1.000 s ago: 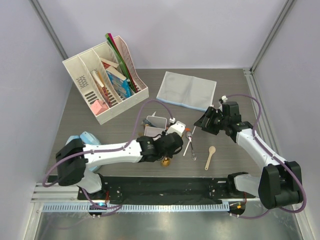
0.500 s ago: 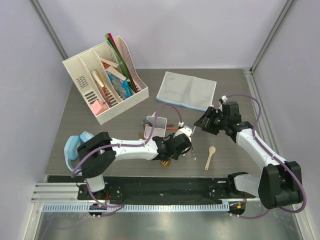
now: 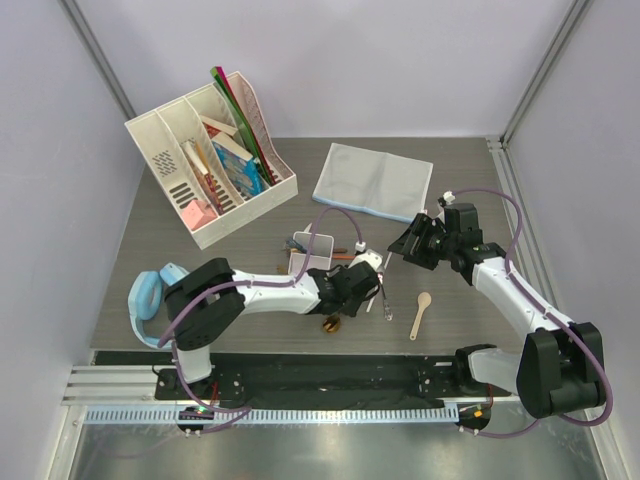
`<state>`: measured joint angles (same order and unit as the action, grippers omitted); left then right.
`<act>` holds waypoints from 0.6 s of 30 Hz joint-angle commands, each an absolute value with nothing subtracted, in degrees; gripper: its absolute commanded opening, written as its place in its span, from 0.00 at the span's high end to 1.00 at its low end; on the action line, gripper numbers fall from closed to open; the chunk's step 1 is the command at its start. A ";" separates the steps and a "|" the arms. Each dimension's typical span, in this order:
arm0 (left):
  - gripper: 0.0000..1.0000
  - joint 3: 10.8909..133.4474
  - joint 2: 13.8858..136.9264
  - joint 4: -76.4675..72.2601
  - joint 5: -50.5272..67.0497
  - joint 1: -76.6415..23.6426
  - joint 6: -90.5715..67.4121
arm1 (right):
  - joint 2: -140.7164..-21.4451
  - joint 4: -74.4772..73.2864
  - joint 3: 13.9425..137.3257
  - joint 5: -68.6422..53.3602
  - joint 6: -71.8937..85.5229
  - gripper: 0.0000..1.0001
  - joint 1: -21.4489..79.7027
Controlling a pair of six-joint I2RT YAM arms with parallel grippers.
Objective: Sort the eating utensils into containers
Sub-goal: Pick up the spoon from the center of the board.
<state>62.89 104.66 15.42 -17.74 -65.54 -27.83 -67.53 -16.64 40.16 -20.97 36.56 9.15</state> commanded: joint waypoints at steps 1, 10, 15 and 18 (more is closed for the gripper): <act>0.65 63.98 106.08 14.15 -14.77 -64.78 -27.77 | -67.06 -14.50 40.69 -21.45 36.39 0.41 8.79; 0.83 62.40 106.35 16.08 -10.20 -64.69 -29.18 | -67.76 -14.50 40.87 -21.45 36.21 0.41 8.79; 0.99 62.93 106.79 17.75 -9.32 -64.69 -28.48 | -68.12 -14.50 41.13 -21.62 36.30 0.41 8.79; 1.00 61.97 104.78 17.32 -10.28 -64.69 -28.39 | -68.20 -14.41 41.22 -21.53 36.21 0.41 8.79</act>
<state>63.13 105.19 14.55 -12.97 -64.64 -28.23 -68.14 -16.49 40.16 -20.97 36.53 9.15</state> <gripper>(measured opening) 0.009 0.592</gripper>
